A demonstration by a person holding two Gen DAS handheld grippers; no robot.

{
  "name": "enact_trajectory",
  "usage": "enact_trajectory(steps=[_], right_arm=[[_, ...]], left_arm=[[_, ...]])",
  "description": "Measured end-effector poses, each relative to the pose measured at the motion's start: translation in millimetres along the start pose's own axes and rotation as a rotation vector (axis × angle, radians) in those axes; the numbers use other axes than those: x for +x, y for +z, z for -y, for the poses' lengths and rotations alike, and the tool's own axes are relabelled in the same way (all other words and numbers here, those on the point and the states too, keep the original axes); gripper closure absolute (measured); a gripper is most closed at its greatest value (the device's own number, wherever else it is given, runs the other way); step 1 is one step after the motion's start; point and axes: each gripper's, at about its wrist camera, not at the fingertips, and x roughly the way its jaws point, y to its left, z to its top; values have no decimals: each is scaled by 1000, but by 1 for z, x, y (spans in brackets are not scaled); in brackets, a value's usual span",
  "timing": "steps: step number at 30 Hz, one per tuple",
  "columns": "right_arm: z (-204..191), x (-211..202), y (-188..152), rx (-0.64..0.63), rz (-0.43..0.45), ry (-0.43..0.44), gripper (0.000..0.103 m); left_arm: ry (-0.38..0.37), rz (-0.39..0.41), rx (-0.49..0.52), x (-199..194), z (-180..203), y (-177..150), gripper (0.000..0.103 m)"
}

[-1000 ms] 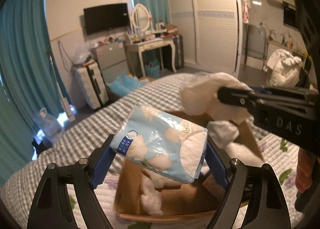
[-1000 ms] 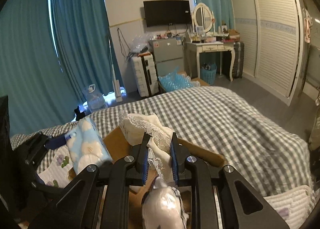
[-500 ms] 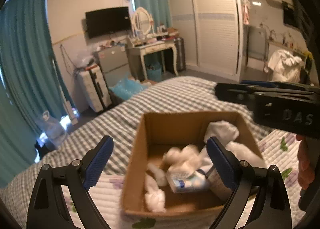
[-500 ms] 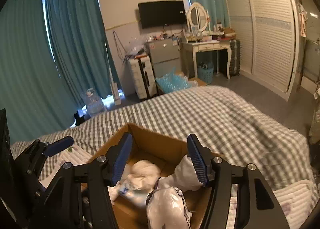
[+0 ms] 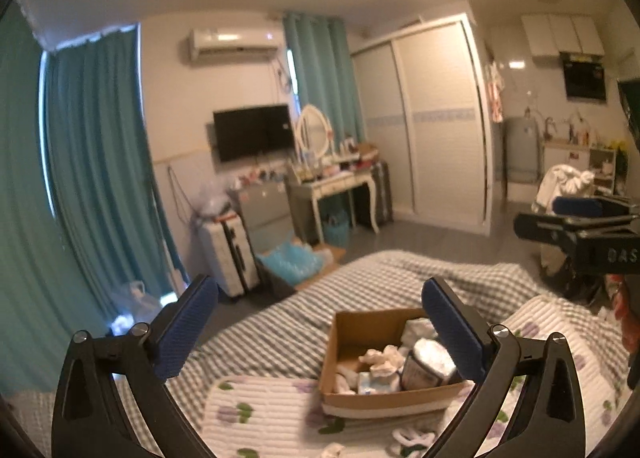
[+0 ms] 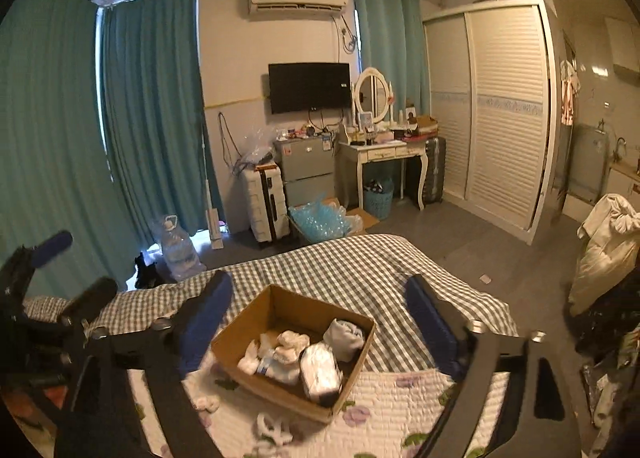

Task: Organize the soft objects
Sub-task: 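Grasp the white pipe-cleaner toy with the right tool while the left tool grasps the white mask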

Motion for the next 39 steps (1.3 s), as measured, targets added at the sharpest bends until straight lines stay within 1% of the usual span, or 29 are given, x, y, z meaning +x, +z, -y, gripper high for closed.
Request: enact_trajectory(steps=[3, 5, 7, 11, 14, 16, 19, 21, 22, 27, 28, 30, 31, 32, 35, 37, 38, 39], right_arm=[[-8, -27, -11, -12, -7, -10, 4], [-13, -36, -22, -7, -10, -7, 1], [-15, -40, -38, 3, -20, 1, 0], [-22, -29, -87, 0, -63, 28, 0], [-31, -3, -125, 6, -111, 50, 0], [-37, 22, -151, -1, -151, 48, 0], [-47, 56, -182, -25, -181, 34, 0], [-49, 76, -196, -33, -202, 46, 0], [-51, 86, -204, -34, -215, 58, 0], [-53, 131, -249, -34, -328, 78, 1], [-52, 138, -255, -35, -349, 75, 4], [-51, 150, -267, -31, -392, 61, 16], [-51, 156, -272, -30, -417, 69, 19], [-53, 160, -273, -36, -434, 76, 25], [-61, 168, -274, -65, -444, 72, 31], [-67, 175, -278, -92, -466, 68, 41], [-70, 177, -280, -102, -476, 67, 51], [-72, 178, -282, -109, -482, 66, 58]], left_arm=[[10, 6, 7, -23, -5, -3, 0], [12, 5, 9, -32, -9, -12, 0], [11, -8, 8, -33, -11, -25, 0], [4, -72, 7, -15, -13, -63, 0], [-6, -140, -5, 5, -15, -92, 0], [-9, -189, -15, 24, -16, -116, 0], [-11, -258, -20, 53, -14, -146, 0], [-13, -300, -14, 74, -9, -165, 0], [-17, -310, -12, 75, -8, -175, 0], [-46, -385, -28, 104, -7, -221, 0], [-51, -406, -35, 110, -8, -232, 0], [-58, -444, -36, 120, -8, -249, 0], [-60, -455, -29, 122, -8, -254, 0], [-59, -468, -16, 125, -7, -260, 0], [-62, -485, -6, 131, -5, -268, 1], [-55, -483, -26, 133, -6, -270, 4], [-64, -490, -50, 134, -7, -271, 7], [-81, -495, -68, 135, -7, -272, 8]])
